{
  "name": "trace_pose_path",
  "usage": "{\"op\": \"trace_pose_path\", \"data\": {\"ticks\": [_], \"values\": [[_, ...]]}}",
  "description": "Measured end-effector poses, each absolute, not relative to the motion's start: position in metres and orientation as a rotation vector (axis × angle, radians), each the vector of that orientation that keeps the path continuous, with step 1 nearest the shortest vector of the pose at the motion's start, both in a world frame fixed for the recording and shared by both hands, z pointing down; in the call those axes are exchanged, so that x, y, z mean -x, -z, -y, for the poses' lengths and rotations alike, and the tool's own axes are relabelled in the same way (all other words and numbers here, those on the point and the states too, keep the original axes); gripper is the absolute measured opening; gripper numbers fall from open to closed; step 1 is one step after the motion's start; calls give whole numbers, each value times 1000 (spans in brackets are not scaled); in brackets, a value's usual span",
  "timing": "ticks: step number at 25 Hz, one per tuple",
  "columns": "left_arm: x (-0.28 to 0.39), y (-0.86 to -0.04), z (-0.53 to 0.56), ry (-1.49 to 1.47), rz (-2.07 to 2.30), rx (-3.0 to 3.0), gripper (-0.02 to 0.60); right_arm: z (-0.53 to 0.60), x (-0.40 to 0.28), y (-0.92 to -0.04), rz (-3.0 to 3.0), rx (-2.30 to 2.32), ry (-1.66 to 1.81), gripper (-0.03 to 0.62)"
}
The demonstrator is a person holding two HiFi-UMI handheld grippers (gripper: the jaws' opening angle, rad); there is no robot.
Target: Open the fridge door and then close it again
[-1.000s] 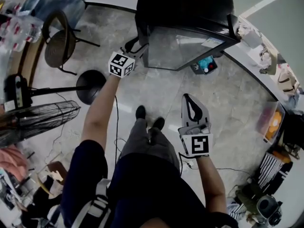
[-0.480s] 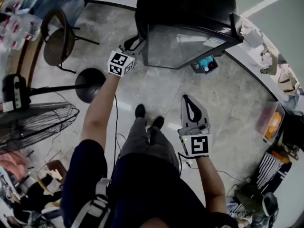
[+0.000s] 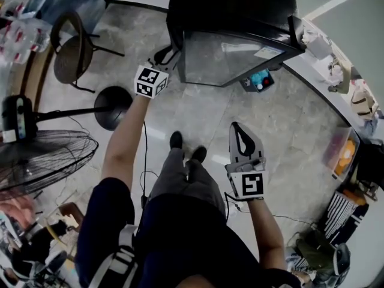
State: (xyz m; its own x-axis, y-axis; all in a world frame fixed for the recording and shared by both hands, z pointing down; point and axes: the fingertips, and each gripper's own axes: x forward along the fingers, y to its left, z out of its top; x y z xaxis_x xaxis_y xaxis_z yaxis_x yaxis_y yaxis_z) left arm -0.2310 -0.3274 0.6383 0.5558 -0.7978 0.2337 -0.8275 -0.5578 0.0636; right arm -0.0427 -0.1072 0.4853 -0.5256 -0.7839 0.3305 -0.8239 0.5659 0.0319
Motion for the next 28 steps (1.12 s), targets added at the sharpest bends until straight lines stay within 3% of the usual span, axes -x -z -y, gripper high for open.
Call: {"op": "trace_pose_path", "data": {"ticks": [13,28], "values": [[231,-636,325,-281,1410,-2610,121,107,40,-490,2487,-1331,-197,18],[213,-631,238,-309,1501,-2595,97,78,21,-486,2462,-1350,-196,18]]}}
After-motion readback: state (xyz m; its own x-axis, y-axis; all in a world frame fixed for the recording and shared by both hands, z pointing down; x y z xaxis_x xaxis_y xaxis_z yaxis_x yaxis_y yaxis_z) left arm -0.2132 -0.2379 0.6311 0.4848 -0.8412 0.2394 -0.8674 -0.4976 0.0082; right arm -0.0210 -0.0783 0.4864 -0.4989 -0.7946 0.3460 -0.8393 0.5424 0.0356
